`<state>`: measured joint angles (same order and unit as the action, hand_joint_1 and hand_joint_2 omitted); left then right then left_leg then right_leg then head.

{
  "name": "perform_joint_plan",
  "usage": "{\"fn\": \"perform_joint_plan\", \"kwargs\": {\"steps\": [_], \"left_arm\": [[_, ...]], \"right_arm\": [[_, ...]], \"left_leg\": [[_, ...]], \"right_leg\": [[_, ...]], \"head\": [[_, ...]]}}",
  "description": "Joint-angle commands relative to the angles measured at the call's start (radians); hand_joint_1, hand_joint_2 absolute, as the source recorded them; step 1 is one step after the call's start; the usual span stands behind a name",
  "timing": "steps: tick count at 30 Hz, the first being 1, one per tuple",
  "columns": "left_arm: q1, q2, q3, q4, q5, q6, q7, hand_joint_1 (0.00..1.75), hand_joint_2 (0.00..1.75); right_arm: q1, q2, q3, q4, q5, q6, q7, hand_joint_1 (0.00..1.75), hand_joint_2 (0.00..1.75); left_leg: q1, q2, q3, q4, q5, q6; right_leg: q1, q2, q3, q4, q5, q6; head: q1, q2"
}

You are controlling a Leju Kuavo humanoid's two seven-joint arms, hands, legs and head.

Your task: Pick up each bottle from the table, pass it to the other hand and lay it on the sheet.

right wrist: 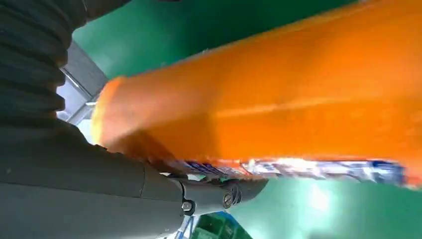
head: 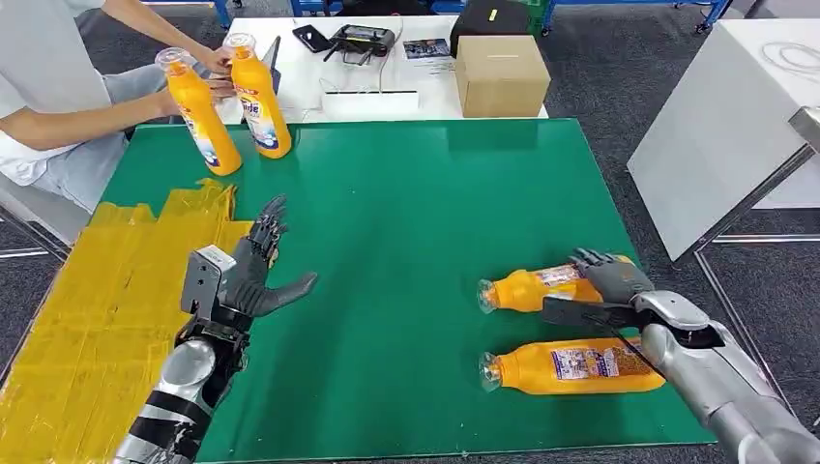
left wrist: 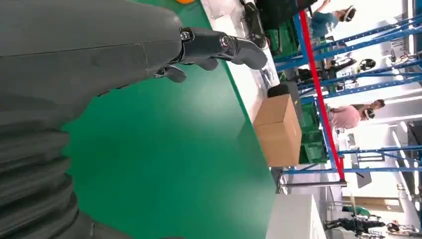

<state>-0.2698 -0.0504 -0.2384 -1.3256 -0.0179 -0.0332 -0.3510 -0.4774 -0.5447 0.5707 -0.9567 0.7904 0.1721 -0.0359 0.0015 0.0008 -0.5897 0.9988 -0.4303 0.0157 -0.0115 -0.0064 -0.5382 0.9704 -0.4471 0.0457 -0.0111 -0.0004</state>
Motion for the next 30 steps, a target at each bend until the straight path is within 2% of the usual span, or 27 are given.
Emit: {"fn": "perform_joint_plan", "kwargs": {"steps": [1,3,4,5,6,7,8,9,15,17,19,30], "left_arm": [[-0.048,0.004,-0.023,0.076,0.010,0.004,0.004,0.00,1.75],[-0.048,0.004,-0.023,0.076,0.010,0.004,0.004,0.00,1.75],[-0.048,0.004,-0.023,0.077,0.011,0.005,0.004,0.00,1.75],[-0.049,0.004,-0.023,0.077,0.011,0.005,0.004,0.00,1.75],[-0.049,0.005,-0.023,0.077,0.011,0.005,0.004,0.00,1.75],[-0.048,0.005,-0.024,0.077,0.011,0.005,0.004,0.00,1.75],[-0.048,0.005,-0.024,0.078,0.011,0.006,0.004,0.00,1.75],[-0.047,0.006,-0.023,0.077,0.011,0.006,0.004,0.00,1.75],[-0.042,0.007,-0.018,0.070,0.012,0.008,0.005,0.00,1.75],[-0.038,0.006,-0.014,0.064,0.013,0.009,0.006,0.00,1.75],[-0.028,0.005,-0.007,0.049,0.011,0.014,0.014,0.00,1.75],[-0.026,0.006,-0.006,0.045,0.011,0.014,0.014,0.00,1.75]], "right_arm": [[-0.048,0.032,0.062,0.136,0.008,0.011,-0.002,0.65,1.75],[-0.046,0.033,0.063,0.137,0.008,0.010,-0.002,0.65,1.75],[-0.050,0.036,0.069,0.146,0.015,0.008,-0.001,1.03,1.75],[-0.050,0.037,0.071,0.149,0.018,0.007,-0.001,1.34,1.75],[-0.050,0.041,0.074,0.154,0.021,0.005,-0.001,1.41,1.75],[-0.053,0.047,0.085,0.166,0.033,-0.002,0.004,1.61,1.75],[-0.054,0.053,0.086,0.173,0.040,-0.010,0.005,1.61,1.75],[-0.052,0.061,0.090,0.175,0.048,-0.018,0.010,1.71,1.75],[-0.055,0.091,0.077,0.188,0.066,-0.058,0.010,1.75,1.75],[-0.050,0.107,0.061,0.181,0.076,-0.090,0.011,1.75,1.75],[-0.027,0.144,0.006,0.150,0.095,-0.175,0.025,1.75,1.75],[-0.026,0.150,0.007,0.144,0.101,-0.177,0.030,1.75,1.75]], "left_leg": [[0.001,0.000,0.003,-0.001,-0.001,-0.001],[0.002,0.001,0.004,-0.001,-0.001,-0.001],[0.001,0.000,0.003,-0.001,-0.001,-0.001],[0.002,0.001,0.004,-0.001,-0.001,-0.001],[0.001,0.000,0.004,-0.001,-0.001,-0.001],[0.001,0.000,0.002,-0.001,0.000,-0.001],[0.001,0.001,0.004,-0.001,0.000,-0.001],[0.002,0.001,0.004,-0.001,0.000,-0.001],[0.002,0.002,0.006,-0.001,-0.001,-0.001],[0.002,0.002,0.006,-0.001,0.000,-0.001],[0.002,0.002,0.007,-0.001,-0.001,-0.001],[0.002,0.002,0.007,-0.001,-0.001,-0.001]], "right_leg": [[0.001,0.000,0.003,-0.001,0.000,-0.001],[0.002,0.001,0.004,-0.002,0.000,-0.001],[0.001,0.001,0.003,-0.002,0.000,-0.001],[0.002,0.001,0.005,-0.002,0.000,-0.002],[0.001,0.000,0.004,-0.002,0.000,-0.001],[0.001,0.000,0.003,-0.001,0.000,-0.001],[0.002,0.001,0.004,-0.002,0.000,-0.001],[0.002,0.001,0.004,-0.002,0.000,-0.001],[0.002,0.002,0.007,-0.003,0.000,-0.002],[0.002,0.002,0.006,-0.002,0.001,-0.001],[0.002,0.003,0.006,-0.002,0.001,-0.002],[0.002,0.002,0.007,-0.002,0.000,-0.001]], "head": [[0.000,0.000],[0.000,0.000],[-0.001,0.000],[0.000,0.000],[0.000,0.000],[0.000,0.000],[0.000,0.000],[0.000,0.000],[0.000,0.000],[0.000,0.000],[0.000,0.000],[0.000,0.000]]}}
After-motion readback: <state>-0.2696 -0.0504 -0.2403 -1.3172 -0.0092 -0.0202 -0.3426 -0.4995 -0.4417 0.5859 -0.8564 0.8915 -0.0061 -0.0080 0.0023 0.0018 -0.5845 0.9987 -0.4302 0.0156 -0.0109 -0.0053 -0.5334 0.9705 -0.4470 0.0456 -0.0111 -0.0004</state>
